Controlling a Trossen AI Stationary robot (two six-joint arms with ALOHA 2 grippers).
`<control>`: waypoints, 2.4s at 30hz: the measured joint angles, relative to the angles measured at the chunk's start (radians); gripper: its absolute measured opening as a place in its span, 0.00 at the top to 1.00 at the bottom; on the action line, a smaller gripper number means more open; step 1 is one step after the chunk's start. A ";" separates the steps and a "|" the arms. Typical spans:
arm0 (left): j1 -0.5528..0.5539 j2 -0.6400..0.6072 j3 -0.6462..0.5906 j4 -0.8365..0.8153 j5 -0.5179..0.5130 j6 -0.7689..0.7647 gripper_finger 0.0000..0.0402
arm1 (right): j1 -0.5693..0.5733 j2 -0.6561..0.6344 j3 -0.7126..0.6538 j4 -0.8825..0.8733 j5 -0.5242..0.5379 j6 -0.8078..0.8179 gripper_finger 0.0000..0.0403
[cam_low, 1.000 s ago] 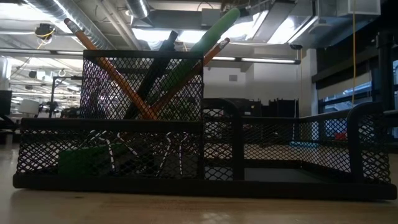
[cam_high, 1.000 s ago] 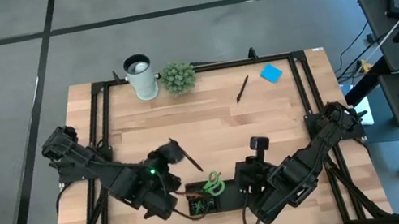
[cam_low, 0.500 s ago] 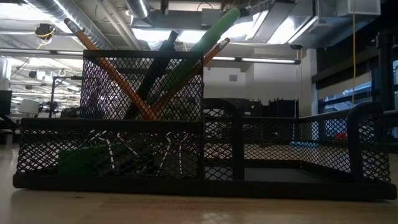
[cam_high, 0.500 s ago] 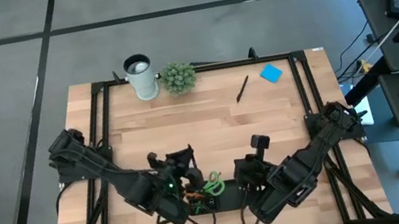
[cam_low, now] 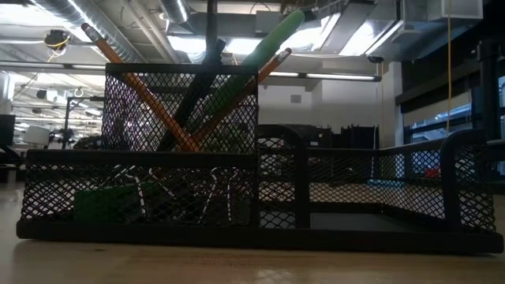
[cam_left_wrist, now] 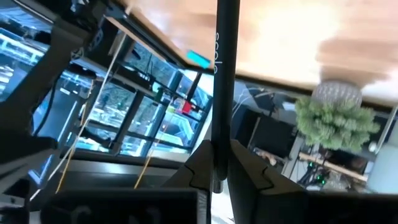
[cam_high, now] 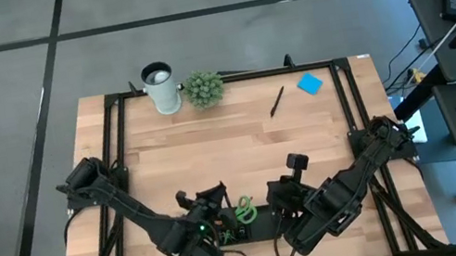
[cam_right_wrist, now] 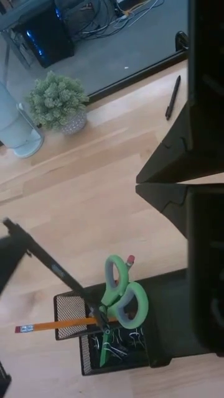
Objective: Pick and place office supplies into organizer
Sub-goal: Put the bottom black pen into the black desk organizer
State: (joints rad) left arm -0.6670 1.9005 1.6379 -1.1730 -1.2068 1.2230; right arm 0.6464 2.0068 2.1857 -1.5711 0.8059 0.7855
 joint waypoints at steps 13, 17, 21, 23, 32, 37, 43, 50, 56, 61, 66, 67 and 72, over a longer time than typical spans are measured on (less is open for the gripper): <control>-0.009 0.092 0.000 0.004 0.068 0.002 0.95 | -0.002 0.000 0.000 0.004 0.000 -0.003 0.97; 0.002 0.118 0.000 0.018 0.161 0.002 0.95 | -0.002 0.000 0.000 0.005 0.000 -0.004 0.97; 0.003 0.130 0.000 0.042 0.193 0.004 0.94 | -0.002 0.000 0.000 0.007 -0.001 -0.004 0.97; 0.003 0.130 0.000 0.054 0.211 0.005 0.94 | -0.002 0.000 0.000 0.008 -0.002 -0.004 0.97; 0.002 0.129 0.001 0.056 0.228 0.004 0.93 | -0.002 0.000 0.000 0.008 -0.003 -0.004 0.97; 0.002 0.129 0.001 0.056 0.222 0.003 0.89 | -0.002 0.000 0.000 0.008 -0.003 -0.004 0.97; 0.002 0.129 0.001 0.052 0.192 0.089 0.87 | -0.002 0.000 0.000 0.008 -0.003 -0.004 0.97; 0.002 0.129 0.001 0.052 0.189 0.164 0.88 | -0.002 0.000 0.000 0.009 -0.003 -0.004 0.97; 0.002 0.129 0.001 0.056 0.249 0.114 0.87 | -0.002 0.000 0.000 0.010 -0.003 -0.004 0.97; 0.002 0.129 0.001 0.059 0.269 0.090 0.82 | -0.002 0.000 0.000 0.010 -0.003 -0.004 0.97; 0.002 0.129 0.001 0.059 0.287 0.073 0.78 | -0.002 0.000 0.000 0.010 -0.003 -0.004 0.97; 0.002 0.129 0.001 0.059 0.284 0.073 0.77 | -0.002 0.000 0.000 0.010 -0.003 -0.004 0.97; 0.006 0.122 0.001 0.058 0.278 0.072 0.74 | -0.002 0.000 0.000 0.010 -0.003 -0.004 0.97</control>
State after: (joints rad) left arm -0.6609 2.0221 1.6386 -1.1150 -0.9287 1.2953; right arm 0.6445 2.0068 2.1857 -1.5612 0.8028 0.7816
